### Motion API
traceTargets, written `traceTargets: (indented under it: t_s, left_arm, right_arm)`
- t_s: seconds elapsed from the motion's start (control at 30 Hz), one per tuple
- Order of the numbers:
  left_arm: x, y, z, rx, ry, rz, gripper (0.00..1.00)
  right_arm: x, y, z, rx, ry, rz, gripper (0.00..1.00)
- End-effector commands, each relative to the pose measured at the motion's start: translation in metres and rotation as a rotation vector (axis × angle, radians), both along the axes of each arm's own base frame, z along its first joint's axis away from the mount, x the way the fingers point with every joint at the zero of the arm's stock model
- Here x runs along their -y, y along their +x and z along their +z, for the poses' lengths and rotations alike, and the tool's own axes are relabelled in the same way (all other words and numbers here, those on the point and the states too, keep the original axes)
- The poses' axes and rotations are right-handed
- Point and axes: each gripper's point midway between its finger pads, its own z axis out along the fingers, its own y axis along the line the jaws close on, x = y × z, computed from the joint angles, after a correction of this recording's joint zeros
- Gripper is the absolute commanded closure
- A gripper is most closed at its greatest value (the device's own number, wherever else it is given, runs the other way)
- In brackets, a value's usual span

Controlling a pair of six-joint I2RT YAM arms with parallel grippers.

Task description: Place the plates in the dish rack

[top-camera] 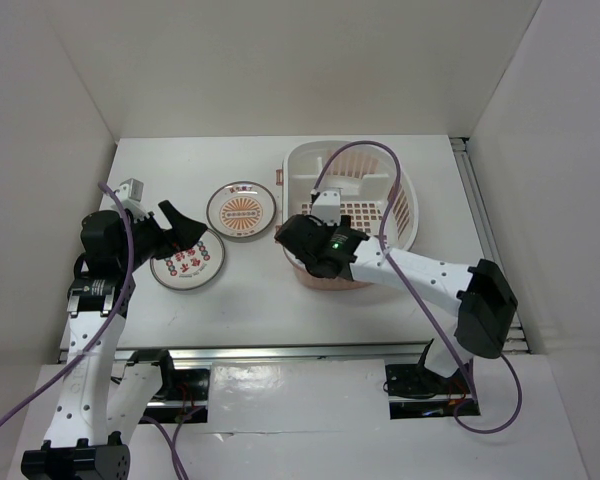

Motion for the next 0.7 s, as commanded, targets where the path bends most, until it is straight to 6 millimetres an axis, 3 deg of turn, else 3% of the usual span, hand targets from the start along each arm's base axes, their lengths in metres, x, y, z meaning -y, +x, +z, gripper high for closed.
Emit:
traceTargets:
  t_s: [0.0, 0.17, 0.27, 0.33, 0.5, 0.57, 0.63, 0.67]
  left_arm:
    - [0.001, 0.0, 0.013, 0.052, 0.014, -0.012, 0.0]
    - [-0.003, 0.002, 0.012, 0.051, 0.023, 0.011, 0.0]
    - [-0.01, 0.005, 0.003, 0.011, 0.029, 0.059, 0.0]
    - [-0.017, 0.007, -0.004, -0.021, 0.033, 0.1, 0.0]
    - [-0.021, 0.016, -0.03, -0.153, -0.016, 0.158, 0.0]
    - [-0.025, 0.022, -0.046, -0.22, -0.045, 0.212, 0.0]
    - [-0.039, 0.019, -0.067, -0.291, -0.084, 0.305, 0.0]
    - [-0.043, 0.014, -0.085, -0.34, -0.1, 0.343, 0.0]
  right_arm:
    - [0.0, -0.003, 0.035, 0.06, 0.073, -0.013, 0.21]
    - [-0.003, 0.001, 0.059, 0.1, 0.114, -0.014, 0.01]
    - [-0.004, 0.0, 0.072, 0.113, 0.096, 0.006, 0.0]
    - [-0.003, 0.004, 0.094, 0.152, 0.091, 0.006, 0.0]
    - [0.003, 0.004, 0.142, 0.226, 0.074, 0.015, 0.0]
    - [0.0, -0.009, 0.167, 0.264, 0.096, 0.052, 0.0]
    - [-0.007, -0.026, 0.182, 0.287, 0.118, 0.12, 0.0]
    - [-0.011, -0.033, 0.18, 0.282, 0.118, 0.157, 0.0]
